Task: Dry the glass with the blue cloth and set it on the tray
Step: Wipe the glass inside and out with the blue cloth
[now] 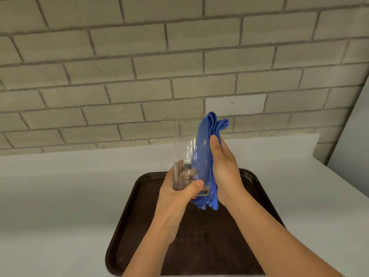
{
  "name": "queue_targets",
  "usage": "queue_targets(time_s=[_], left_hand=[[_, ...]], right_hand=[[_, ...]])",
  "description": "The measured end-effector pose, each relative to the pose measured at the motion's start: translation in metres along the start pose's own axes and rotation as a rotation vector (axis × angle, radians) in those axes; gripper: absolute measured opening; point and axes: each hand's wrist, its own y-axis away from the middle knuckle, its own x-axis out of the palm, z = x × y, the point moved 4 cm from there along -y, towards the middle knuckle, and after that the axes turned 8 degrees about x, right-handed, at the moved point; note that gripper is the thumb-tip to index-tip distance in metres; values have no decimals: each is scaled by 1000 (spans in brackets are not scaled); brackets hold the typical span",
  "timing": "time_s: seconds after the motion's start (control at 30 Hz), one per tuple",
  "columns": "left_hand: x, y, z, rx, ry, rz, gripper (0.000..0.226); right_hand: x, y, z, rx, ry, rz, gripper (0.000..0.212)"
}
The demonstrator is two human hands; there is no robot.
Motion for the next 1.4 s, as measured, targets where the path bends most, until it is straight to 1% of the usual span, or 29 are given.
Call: queue_targets(time_s=[0.1, 0.17, 0.2, 0.3, 0.33, 0.43, 0.47, 0.5, 0.57, 0.6, 0.63, 0.73, 0.83, 0.97, 1.03, 1.13, 1.17, 1.2, 1.23, 1.3, 1.33, 1.37, 1.4], left_hand=[[4, 0, -2, 0, -70, 47, 40], [6, 2, -5, 8, -155, 33, 39], [7, 2, -7, 18, -172, 13, 45], [4, 4, -16, 70, -213, -92, 79], [3, 5, -19, 92, -232, -118, 80], [9, 4, -25, 152, -284, -113, 62], [12, 3, -27, 156, -280, -101, 63], [15, 3, -29, 153, -260, -88, 70], [18, 4, -31, 131, -202, -78, 95], [19, 5, -32, 118, -181, -72, 103], [19, 5, -32, 110, -163, -60, 106], [19, 5, -30, 61, -63, 0, 98], [21, 6, -28, -4, 68, 70, 95], [22, 3, -25, -55, 291, 113, 83], [23, 1, -23, -80, 381, 116, 74], [22, -1, -16, -145, 449, 165, 66], [22, -1, -14, -166, 441, 193, 66], [21, -2, -12, -181, 407, 214, 68], [21, -3, -12, -184, 350, 218, 71], [20, -5, -17, -146, 170, 175, 85], [19, -6, -20, -108, 71, 138, 93], [18, -7, -24, -63, -22, 87, 94], [17, -7, -27, -12, -96, 26, 88]], right_hand=[[-5, 0, -1, -47, 12, -20, 15], [-8, 0, 1, -74, 36, -39, 15], [-9, -1, 2, -80, 41, -48, 15], [-11, -2, 7, -137, 84, -88, 23], [-11, -1, 11, -168, 90, -96, 23], [-9, 2, 17, -214, 76, -70, 32], [-8, 5, 18, -222, 67, -48, 35], [-6, 7, 18, -231, 62, -18, 36], [-4, 12, 16, -232, 62, 45, 35], [-3, 14, 16, -225, 67, 59, 35], [-4, 15, 16, -222, 72, 61, 35], [-7, 11, 24, -212, 81, 53, 30], [-10, -3, 39, -170, 58, 34, 25], [-9, -9, 39, -87, 30, 53, 9], [-9, -4, 25, -24, 3, 69, 12], [-13, 4, 5, 11, -15, 18, 31], [-15, 5, 2, 11, -19, -18, 35], [-17, 6, -1, 22, -31, -46, 34], [-19, 7, -3, 41, -47, -58, 28], [-22, 9, -3, 84, -73, -68, 17], [-23, 10, -2, 95, -70, -78, 19], [-24, 10, 0, 93, -61, -88, 26], [-24, 10, 3, 87, -52, -99, 33]])
